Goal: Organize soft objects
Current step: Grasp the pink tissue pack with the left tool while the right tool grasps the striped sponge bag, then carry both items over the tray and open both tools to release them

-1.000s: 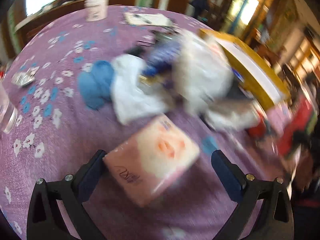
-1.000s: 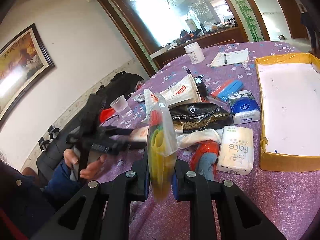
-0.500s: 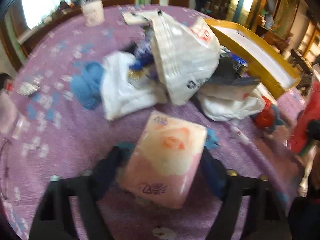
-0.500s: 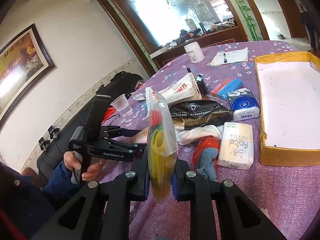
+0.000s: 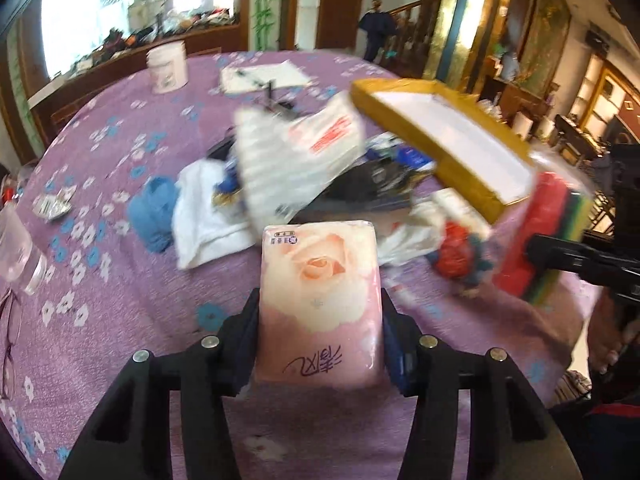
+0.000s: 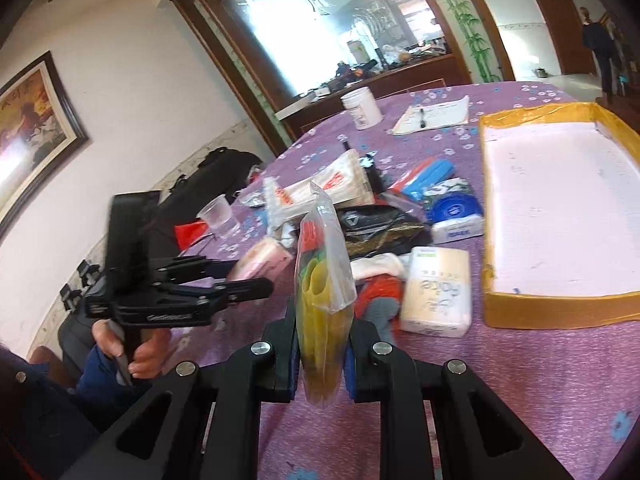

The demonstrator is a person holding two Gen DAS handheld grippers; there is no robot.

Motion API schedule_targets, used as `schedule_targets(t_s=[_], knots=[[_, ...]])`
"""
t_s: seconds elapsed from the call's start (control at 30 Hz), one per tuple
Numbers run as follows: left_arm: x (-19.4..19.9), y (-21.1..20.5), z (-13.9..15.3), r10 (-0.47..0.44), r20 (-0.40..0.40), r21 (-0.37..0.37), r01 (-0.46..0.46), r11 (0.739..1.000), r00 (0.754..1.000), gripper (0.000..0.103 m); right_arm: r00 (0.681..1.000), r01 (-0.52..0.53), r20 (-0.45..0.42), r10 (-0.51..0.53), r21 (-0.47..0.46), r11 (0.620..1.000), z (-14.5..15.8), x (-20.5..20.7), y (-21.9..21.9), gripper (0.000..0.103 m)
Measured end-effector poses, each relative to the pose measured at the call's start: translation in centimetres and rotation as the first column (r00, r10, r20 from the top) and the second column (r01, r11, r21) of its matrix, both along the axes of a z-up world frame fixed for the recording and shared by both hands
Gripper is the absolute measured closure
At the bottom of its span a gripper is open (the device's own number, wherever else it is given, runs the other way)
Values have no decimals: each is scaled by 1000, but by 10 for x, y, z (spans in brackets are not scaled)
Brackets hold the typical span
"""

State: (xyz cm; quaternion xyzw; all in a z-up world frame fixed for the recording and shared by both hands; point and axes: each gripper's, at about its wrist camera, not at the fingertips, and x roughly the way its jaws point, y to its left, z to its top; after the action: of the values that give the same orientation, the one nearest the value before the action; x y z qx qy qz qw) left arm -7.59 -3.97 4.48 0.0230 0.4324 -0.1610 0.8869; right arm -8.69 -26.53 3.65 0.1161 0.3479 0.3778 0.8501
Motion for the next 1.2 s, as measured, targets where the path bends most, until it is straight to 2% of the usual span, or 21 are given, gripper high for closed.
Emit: schedule_targets(t_s=[0.37,0.63,0.77,0.9,1.0,1.07,1.2], knots=[[17,-46,37,-48,107,-59,54,997,993,51,987,120,114,-114,-56,991,40,6,-30,84],[33,-83,55,-89,142,-50,97,994,986,51,971,226,109,-213,-122,966,49,23,-45,84],[50,-101,61,-99,152,-44,107,993,983,51,960,271,96,-261,-105,957,58,41,-59,84],[74,-117,64,-95,151,-29,101,995,984,51,942,330,107,-319,-110,937,68,66,-70,84],[98,-133,68,-89,146,-6,91,996,985,51,916,399,115,-384,-159,903,71,97,-74,85],[116,-146,70,-80,127,3,81,997,989,51,911,413,86,-404,-175,894,69,124,-79,85],[157,-171,72,-61,96,28,59,998,994,51,880,470,34,-473,-201,859,63,178,-99,85]])
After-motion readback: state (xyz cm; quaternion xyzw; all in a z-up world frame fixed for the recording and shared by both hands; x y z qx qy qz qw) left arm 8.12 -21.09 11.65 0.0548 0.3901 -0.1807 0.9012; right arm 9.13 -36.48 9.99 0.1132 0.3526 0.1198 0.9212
